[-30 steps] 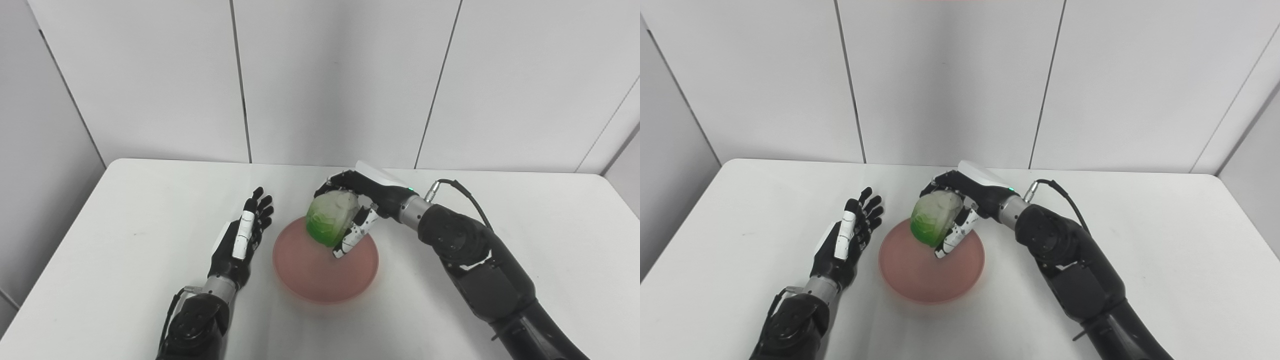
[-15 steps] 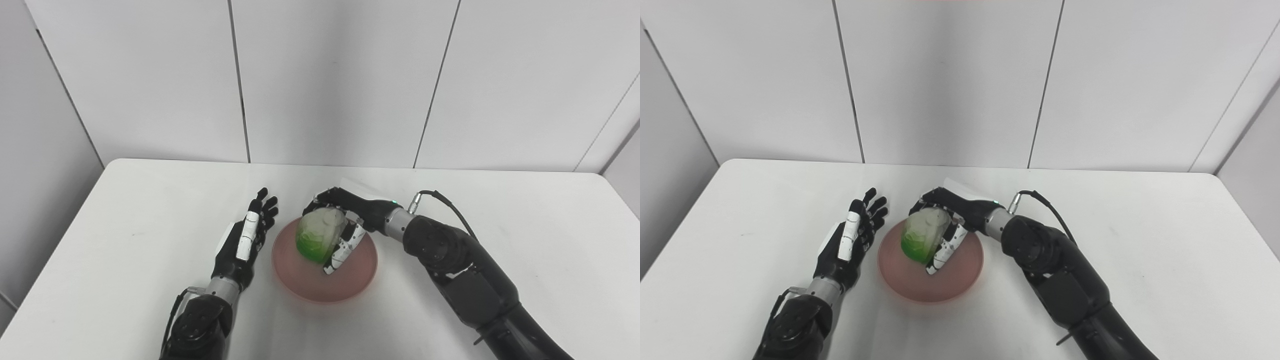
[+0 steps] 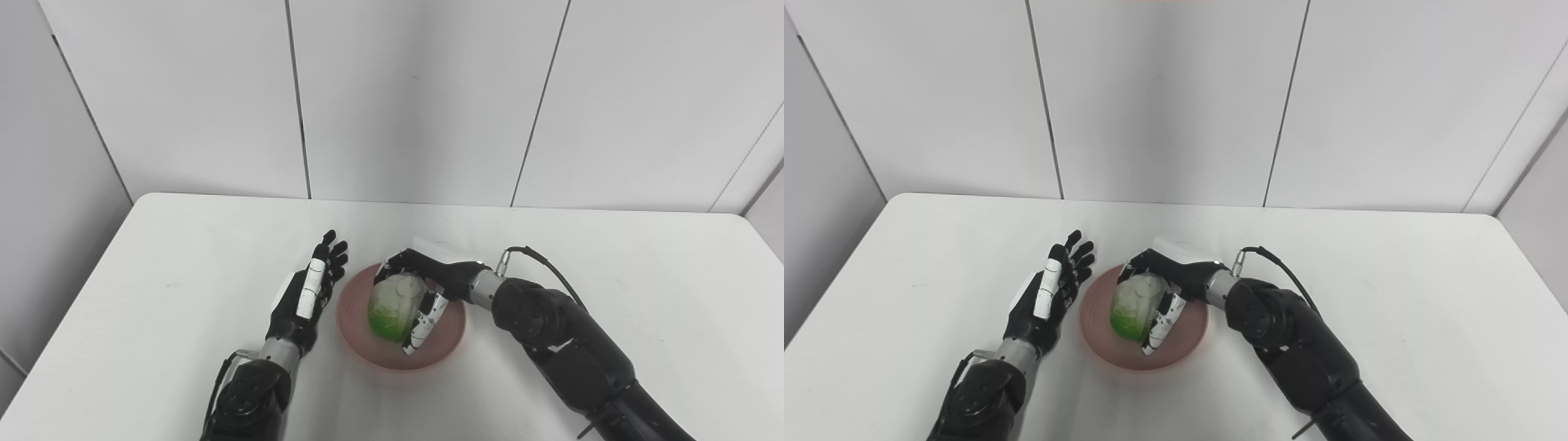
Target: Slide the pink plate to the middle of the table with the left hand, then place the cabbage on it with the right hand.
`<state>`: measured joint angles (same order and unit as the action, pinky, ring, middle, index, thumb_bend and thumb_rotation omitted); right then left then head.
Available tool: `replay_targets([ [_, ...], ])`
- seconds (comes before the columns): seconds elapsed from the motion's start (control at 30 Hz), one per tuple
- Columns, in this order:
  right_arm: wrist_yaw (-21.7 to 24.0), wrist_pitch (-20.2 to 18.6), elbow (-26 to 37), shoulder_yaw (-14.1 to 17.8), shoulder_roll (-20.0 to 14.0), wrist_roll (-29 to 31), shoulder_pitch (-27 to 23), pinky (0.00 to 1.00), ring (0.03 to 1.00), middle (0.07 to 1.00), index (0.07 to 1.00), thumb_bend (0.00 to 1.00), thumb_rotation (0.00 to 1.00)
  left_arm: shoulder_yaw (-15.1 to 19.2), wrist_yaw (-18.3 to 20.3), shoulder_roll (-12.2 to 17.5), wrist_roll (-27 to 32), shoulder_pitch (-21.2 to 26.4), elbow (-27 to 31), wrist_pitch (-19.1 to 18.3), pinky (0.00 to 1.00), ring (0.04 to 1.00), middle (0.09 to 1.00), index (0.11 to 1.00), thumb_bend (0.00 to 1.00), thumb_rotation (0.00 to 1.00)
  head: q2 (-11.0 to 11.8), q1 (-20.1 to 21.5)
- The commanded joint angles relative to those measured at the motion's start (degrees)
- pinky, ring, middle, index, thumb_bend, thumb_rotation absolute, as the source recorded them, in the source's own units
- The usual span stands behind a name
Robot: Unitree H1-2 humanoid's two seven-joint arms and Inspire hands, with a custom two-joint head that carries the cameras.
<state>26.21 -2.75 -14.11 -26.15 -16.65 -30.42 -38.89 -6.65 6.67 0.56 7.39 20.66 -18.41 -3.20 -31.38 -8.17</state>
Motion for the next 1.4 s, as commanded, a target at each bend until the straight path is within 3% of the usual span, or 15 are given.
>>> replay_targets([
  [0.0, -0.26, 0.82, 1.46, -0.54, -0.06, -1.45, -1.64, 0.47, 0.426, 0.499, 0.499, 0.52, 0.0, -2.62, 1.85, -1.99, -1.38, -1.57, -1.62, -5.2, 0.96, 0.97, 0.968, 0.987, 0.81, 1.0, 0.01, -0.18],
  [0.3, -0.63, 2.36, 1.43, -2.44, -0.67, -4.23, -1.77, 0.49, 0.431, 0.504, 0.51, 0.52, 0.0, -2.55, 2.07, -1.92, -1.07, -1.63, -2.09, -4.55, 0.96, 0.972, 0.977, 0.991, 0.8, 1.0, 0.02, -0.17],
  [0.33, -0.72, 2.71, 1.69, -2.86, -0.87, -4.87, -1.88, 0.52, 0.51, 0.502, 0.498, 0.52, 0.0, -2.57, 2.15, -1.88, -1.08, -1.61, -2.28, -4.34, 0.96, 0.973, 0.979, 0.991, 0.8, 1.0, 0.02, -0.17],
  [0.37, -0.73, 2.59, 2.03, -3.25, -0.99, -5.61, -1.96, 0.57, 0.613, 0.641, 0.591, 0.67, 0.07, -2.59, 2.32, -1.82, -1.01, -1.59, -2.43, -4.18, 0.96, 0.977, 0.986, 0.994, 0.81, 1.0, 0.11, -0.09],
  [0.47, -0.03, 0.92, 3.64, -3.91, -1.0, -7.54, -1.95, 0.61, 0.703, 0.737, 0.709, 0.82, 0.11, -2.47, 2.71, -1.7, -0.55, -1.68, -2.35, -4.41, 0.96, 0.979, 0.992, 0.999, 0.82, 1.0, 0.31, 0.44],
  [0.63, 2.23, 1.08, 5.41, -4.3, -1.45, -8.91, -2.12, 0.71, 0.85, 0.868, 0.833, 0.92, 0.21, -2.28, 2.52, -1.62, 0.26, -2.22, -0.25, -7.31, 0.98, 0.986, 0.987, 1.0, 0.83, 1.0, 0.19, 0.52],
  [1.17, 5.73, -0.46, 9.37, -2.87, -1.31, -10.97, -2.08, 0.79, 0.876, 0.914, 0.865, 0.98, 0.24, -2.2, 2.7, -1.04, -0.27, -2.97, -0.57, -6.01, 0.94, 0.967, 0.977, 0.992, 0.83, 1.0, 1.6, 1.37],
  [1.37, 8.84, -2.56, 14.12, -1.6, -2.03, -11.12, -2.76, 0.77, 0.88, 0.914, 0.87, 1.0, 0.27, -2.3, 3.04, -0.53, -0.14, -3.32, -0.22, -5.96, 0.93, 0.96, 0.971, 0.988, 0.83, 1.0, 1.79, 1.91],
])
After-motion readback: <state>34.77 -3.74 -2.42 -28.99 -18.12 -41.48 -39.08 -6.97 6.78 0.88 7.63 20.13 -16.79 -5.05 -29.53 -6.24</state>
